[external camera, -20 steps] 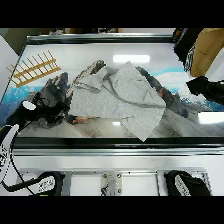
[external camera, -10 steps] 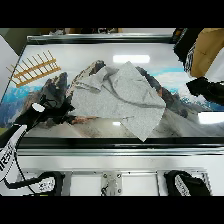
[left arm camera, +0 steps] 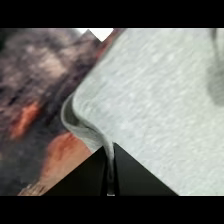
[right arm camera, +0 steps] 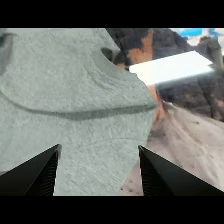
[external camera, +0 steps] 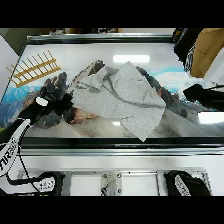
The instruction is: Fold the clothes and pants, and hang the long-sleeved shirts on hangers.
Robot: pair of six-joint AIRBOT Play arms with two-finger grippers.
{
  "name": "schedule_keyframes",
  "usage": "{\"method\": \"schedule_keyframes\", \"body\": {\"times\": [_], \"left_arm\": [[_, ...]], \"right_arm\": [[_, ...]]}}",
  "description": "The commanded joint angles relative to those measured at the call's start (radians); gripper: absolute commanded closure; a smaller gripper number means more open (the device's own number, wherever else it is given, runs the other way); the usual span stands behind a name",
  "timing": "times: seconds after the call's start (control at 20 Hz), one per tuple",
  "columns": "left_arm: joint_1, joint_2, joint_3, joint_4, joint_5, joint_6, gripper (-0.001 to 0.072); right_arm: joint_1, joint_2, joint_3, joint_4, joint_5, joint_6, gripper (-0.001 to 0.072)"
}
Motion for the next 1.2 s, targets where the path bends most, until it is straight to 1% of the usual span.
{"method": "schedule_keyframes", "body": {"times": [0.0,0.1,0.15,0.25,0.35,0.4,0.5,0.6,0.8,0.85,0.9,0.95,1.05,1.1,1.15], "left_arm": [[-0.001,-0.005,0.054,0.002,-0.064,0.091,0.0699],[-0.001,-0.005,0.061,0.004,-0.101,0.126,0.0699],[-0.001,-0.005,0.061,0.019,-0.113,0.127,0.0699],[-0.001,-0.005,0.061,0.049,-0.133,0.127,0.0699],[-0.001,-0.005,0.061,0.053,-0.149,0.129,0.0699],[-0.001,-0.005,0.061,0.053,-0.150,0.129,0.0699],[-0.001,-0.005,0.061,0.053,-0.150,0.129,0.0698],[-0.001,-0.005,0.061,0.053,-0.150,0.130,0.0699],[-0.001,-0.005,0.061,0.053,-0.149,0.130,0.0699],[-0.001,-0.005,0.061,0.053,-0.148,0.130,0.0699],[-0.001,-0.005,0.061,0.053,-0.148,0.130,0.0699],[-0.001,-0.005,0.061,0.053,-0.148,0.130,0.0699],[0.006,-0.005,0.061,0.053,-0.150,0.130,0.0699],[0.014,-0.005,0.061,0.053,-0.151,0.130,0.0699],[0.025,0.003,0.061,0.053,-0.154,0.131,0.0699]], "right_arm": [[-0.051,-0.064,-0.126,-0.064,0.010,0.044,0.0187],[-0.126,-0.177,-0.211,-0.062,0.001,0.043,0.0187],[-0.154,-0.241,-0.233,-0.056,-0.015,0.035,0.0186],[-0.174,-0.385,-0.240,-0.012,-0.053,-0.013,0.0187],[-0.163,-0.504,-0.240,0.114,-0.116,-0.077,0.0187],[-0.150,-0.555,-0.240,0.212,-0.148,-0.130,0.0187],[-0.114,-0.624,-0.240,0.376,-0.207,-0.227,0.0187],[-0.068,-0.662,-0.239,0.466,-0.275,-0.275,0.0188],[0.014,-0.694,-0.238,0.484,-0.340,-0.275,0.0190],[0.026,-0.697,-0.238,0.484,-0.351,-0.275,0.0251],[0.033,-0.697,-0.238,0.484,-0.373,-0.275,0.0335],[0.034,-0.697,-0.238,0.484,-0.390,-0.275,0.0389],[0.032,-0.697,-0.236,0.483,-0.408,-0.275,0.0573],[0.031,-0.695,-0.234,0.483,-0.411,-0.294,0.0680],[0.031,-0.689,-0.228,0.483,-0.410,-0.330,0.0688]]}}
